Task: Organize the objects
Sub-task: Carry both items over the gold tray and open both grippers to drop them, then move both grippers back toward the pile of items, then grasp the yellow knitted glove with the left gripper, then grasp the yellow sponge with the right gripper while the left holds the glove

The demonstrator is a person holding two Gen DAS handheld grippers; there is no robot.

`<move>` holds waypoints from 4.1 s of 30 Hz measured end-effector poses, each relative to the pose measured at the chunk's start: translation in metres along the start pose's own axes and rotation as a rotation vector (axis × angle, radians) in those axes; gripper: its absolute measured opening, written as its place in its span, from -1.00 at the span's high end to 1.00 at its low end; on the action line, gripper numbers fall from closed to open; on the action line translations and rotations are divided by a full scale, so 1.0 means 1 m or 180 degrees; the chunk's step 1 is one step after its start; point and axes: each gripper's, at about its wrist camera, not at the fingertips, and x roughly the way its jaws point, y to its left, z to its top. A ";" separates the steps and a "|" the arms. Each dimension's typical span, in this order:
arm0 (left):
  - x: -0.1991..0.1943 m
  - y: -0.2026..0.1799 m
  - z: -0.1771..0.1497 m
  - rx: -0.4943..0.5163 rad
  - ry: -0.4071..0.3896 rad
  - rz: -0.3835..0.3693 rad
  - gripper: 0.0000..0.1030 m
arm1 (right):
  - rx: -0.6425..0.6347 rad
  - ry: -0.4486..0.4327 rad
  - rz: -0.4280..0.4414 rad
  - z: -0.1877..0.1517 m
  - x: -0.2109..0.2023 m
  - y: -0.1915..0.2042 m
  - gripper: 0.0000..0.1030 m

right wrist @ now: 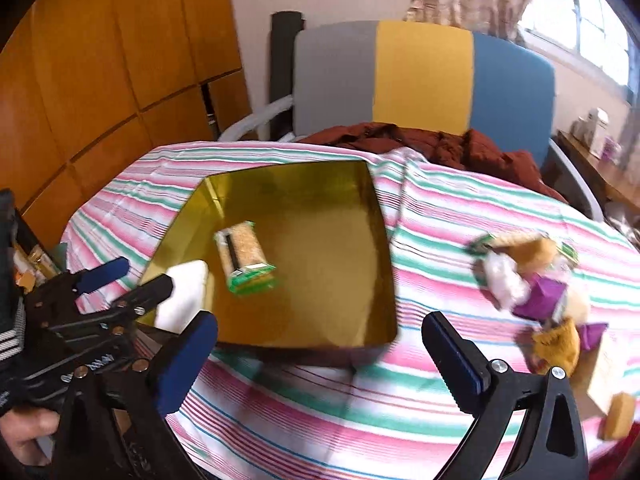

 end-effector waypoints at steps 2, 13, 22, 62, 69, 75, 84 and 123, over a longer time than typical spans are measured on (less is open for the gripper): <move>-0.001 -0.005 0.000 0.0055 0.0004 -0.0033 -0.40 | 0.0081 -0.0006 -0.0094 -0.006 -0.004 -0.012 -0.99; 0.000 -0.029 -0.004 0.0277 0.0067 -0.0167 -0.40 | 0.0351 -0.0071 -0.0422 -0.013 -0.016 -0.050 -0.99; 0.004 -0.045 -0.004 0.0411 0.0102 -0.0326 -0.40 | 0.0469 -0.0087 -0.0627 -0.013 -0.025 -0.079 -0.99; 0.063 -0.291 -0.006 0.1848 0.0393 -0.1874 -0.44 | 0.2907 -0.0529 -0.1083 -0.101 -0.117 -0.323 -1.00; 0.092 -0.324 -0.008 0.1958 0.0376 -0.1907 -0.66 | 0.2919 -0.0483 -0.0940 -0.101 -0.110 -0.327 -1.00; 0.123 -0.345 -0.011 0.1978 0.0526 -0.1820 -0.66 | 0.2919 -0.0430 -0.0864 -0.101 -0.105 -0.329 -1.00; 0.141 -0.346 -0.024 0.1928 0.0621 -0.1915 -0.02 | 0.2942 -0.0426 -0.0832 -0.101 -0.105 -0.331 -1.00; 0.042 -0.216 -0.020 0.1402 0.0284 -0.1941 0.04 | 0.1569 0.1132 -0.1684 -0.079 -0.100 -0.347 -0.04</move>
